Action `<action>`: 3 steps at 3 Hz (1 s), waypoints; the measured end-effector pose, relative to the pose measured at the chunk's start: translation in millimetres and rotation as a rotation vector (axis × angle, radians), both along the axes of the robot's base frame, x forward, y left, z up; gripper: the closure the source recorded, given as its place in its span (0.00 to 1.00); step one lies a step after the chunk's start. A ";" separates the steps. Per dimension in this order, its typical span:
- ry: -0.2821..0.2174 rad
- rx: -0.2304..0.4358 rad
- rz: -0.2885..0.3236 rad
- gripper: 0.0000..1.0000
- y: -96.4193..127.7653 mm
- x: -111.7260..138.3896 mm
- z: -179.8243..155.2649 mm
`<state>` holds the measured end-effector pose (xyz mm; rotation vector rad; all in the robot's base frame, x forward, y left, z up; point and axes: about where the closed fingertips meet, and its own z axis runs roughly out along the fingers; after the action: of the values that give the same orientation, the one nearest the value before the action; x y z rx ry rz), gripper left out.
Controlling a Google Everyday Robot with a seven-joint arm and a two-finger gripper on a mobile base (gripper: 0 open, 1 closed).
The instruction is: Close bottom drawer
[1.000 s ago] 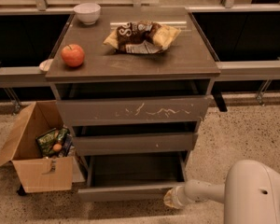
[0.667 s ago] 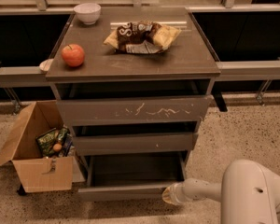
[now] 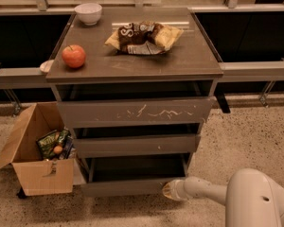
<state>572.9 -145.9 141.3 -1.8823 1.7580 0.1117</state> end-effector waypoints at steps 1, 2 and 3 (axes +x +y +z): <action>0.001 0.042 -0.005 0.82 5.2 22.3 -1.5; -0.001 0.044 -0.007 0.59 1.1 31.8 0.4; -0.001 0.044 -0.007 0.28 1.1 31.8 0.4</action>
Offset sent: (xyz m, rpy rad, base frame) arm 0.0235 0.0054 -0.0016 0.0442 0.0018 -0.0046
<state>604.7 -144.8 141.7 -1.8443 1.7478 0.1455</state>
